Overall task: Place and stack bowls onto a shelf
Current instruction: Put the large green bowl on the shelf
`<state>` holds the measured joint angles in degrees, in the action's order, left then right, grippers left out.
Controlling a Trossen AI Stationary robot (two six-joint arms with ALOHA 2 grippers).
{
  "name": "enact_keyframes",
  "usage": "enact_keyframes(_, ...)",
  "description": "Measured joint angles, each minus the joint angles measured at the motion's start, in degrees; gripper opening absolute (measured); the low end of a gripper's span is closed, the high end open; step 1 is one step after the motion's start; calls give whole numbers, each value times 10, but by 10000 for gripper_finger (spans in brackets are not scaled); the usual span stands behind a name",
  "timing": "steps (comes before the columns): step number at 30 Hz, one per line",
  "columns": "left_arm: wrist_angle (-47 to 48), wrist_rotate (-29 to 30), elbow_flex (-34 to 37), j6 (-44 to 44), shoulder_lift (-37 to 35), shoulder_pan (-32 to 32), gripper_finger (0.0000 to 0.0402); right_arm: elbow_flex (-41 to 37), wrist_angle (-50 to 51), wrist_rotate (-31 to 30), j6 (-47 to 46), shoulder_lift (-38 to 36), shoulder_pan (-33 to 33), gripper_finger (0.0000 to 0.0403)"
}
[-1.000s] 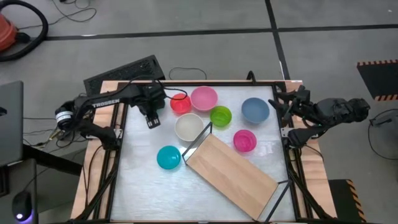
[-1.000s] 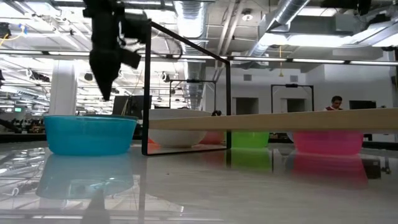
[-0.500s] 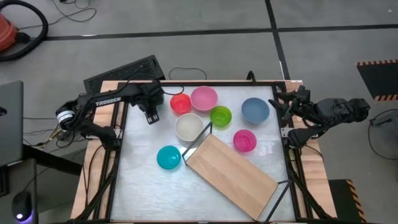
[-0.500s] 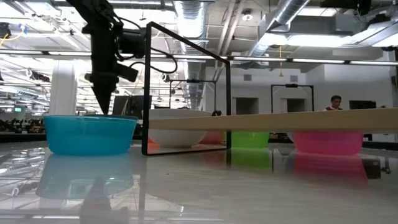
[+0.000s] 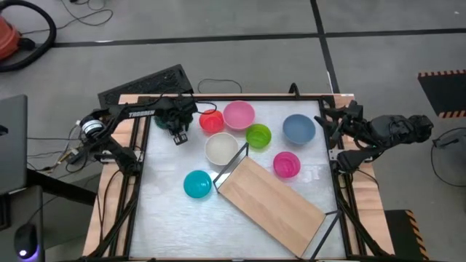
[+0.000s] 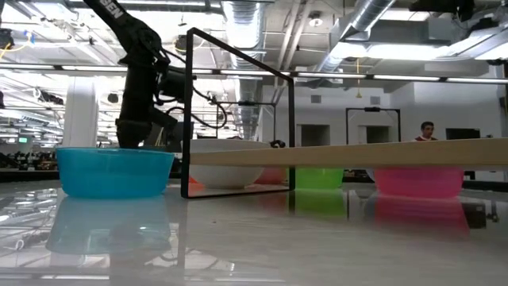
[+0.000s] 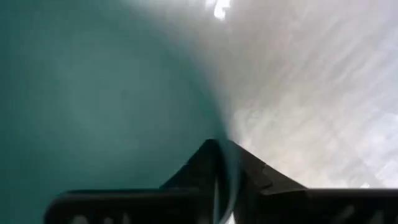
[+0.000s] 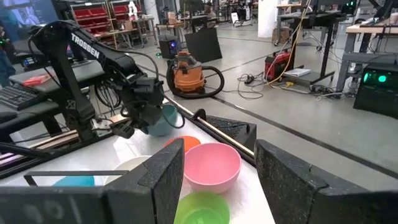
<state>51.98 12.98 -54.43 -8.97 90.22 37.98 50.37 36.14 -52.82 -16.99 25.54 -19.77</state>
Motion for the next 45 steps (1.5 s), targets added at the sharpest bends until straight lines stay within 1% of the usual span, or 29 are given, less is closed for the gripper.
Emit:
enact_keyframes(5, 4, 10, 0, 50, -31, -2, 1, 0, 17, -12, -29, 0, 0, 220)
enact_keyframes(10, 21, 0, -3, 102, -93, -6, 0, 0, 34, -12, -48, 0, 0, 220)
enact_keyframes(13, 34, -34, -21, 146, -136, -14, 0, 0, 43, -12, -55, 0, 0, 220)
enact_keyframes(16, 29, -87, -59, 194, -181, -35, 0, 0, 44, -12, -55, 0, 0, 220)
enact_keyframes(19, 3, -128, -111, 227, -218, -70, 0, 0, 44, -12, -56, 0, 0, 220)
enact_keyframes(22, -40, -138, -169, 242, -242, -117, 0, 0, 48, -13, -56, 0, 0, 220)
enact_keyframes(26, -130, -125, -243, 231, -247, -195, 0, 0, 51, -13, -56, 0, 0, 220)
enact_keyframes(30, -229, -103, -290, 151, -229, -279, 0, 0, 55, -13, -56, 0, 0, 220)
enact_keyframes(33, -273, -80, -321, 121, -195, -332, 0, 0, 55, -13, -56, 0, 0, 220)
enact_keyframes(38, -274, -70, -386, 68, -109, -400, 0, 0, 57, -13, -56, 0, 0, 221)
enact_keyframes(42, -266, -82, -435, 4, -27, -442, 0, 0, 70, -13, -56, 0, 0, 221)
enact_keyframes(45, -250, -82, -473, -23, 30, -465, 0, 0, 84, -12, -59, 0, 0, 221)
